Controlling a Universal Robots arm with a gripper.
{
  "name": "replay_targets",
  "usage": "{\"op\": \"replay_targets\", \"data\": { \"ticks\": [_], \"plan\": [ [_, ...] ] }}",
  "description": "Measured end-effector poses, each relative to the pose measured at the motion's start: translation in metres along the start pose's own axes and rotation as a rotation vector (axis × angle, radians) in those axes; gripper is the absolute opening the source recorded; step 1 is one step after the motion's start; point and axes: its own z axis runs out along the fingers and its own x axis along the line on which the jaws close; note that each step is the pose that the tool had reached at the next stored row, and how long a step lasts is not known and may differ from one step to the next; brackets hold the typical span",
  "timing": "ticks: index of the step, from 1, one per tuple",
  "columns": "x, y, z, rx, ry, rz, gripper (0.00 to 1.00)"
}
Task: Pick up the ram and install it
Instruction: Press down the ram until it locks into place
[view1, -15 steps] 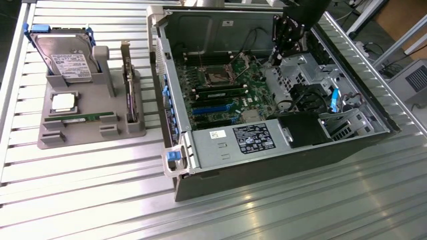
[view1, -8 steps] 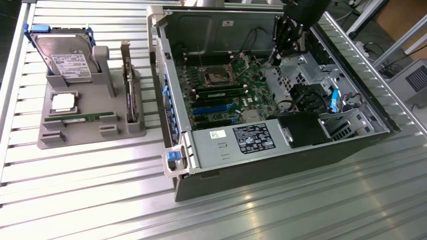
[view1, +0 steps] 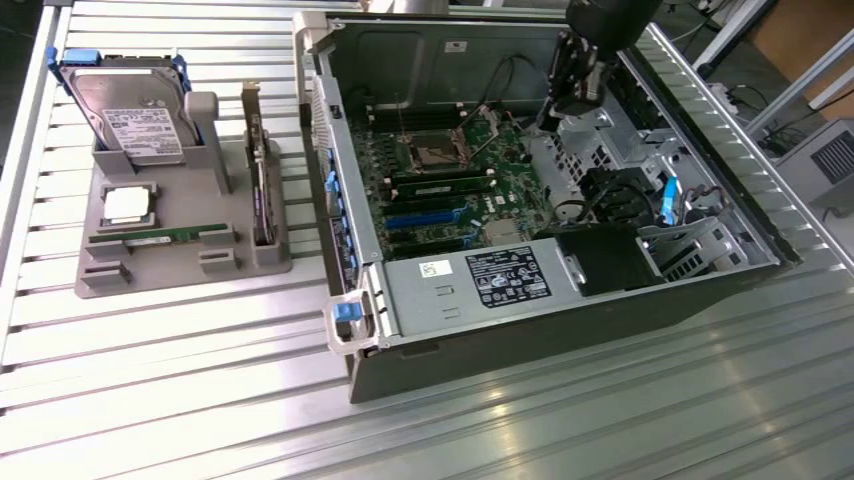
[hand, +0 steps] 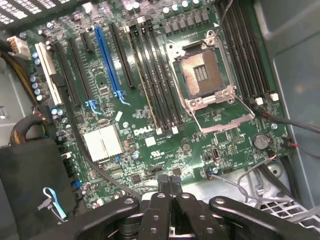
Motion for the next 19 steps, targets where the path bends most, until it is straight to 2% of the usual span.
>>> {"op": "replay_targets", "data": {
  "ticks": [8, 13, 19],
  "plan": [
    [0.0, 0.0, 0.0, -0.0051, -0.0002, 0.11, 0.1],
    [0.0, 0.0, 0.0, -0.01, -0.0004, 0.217, 0.1],
    [0.0, 0.0, 0.0, -0.0174, -0.0006, 0.376, 0.1]
  ]
}}
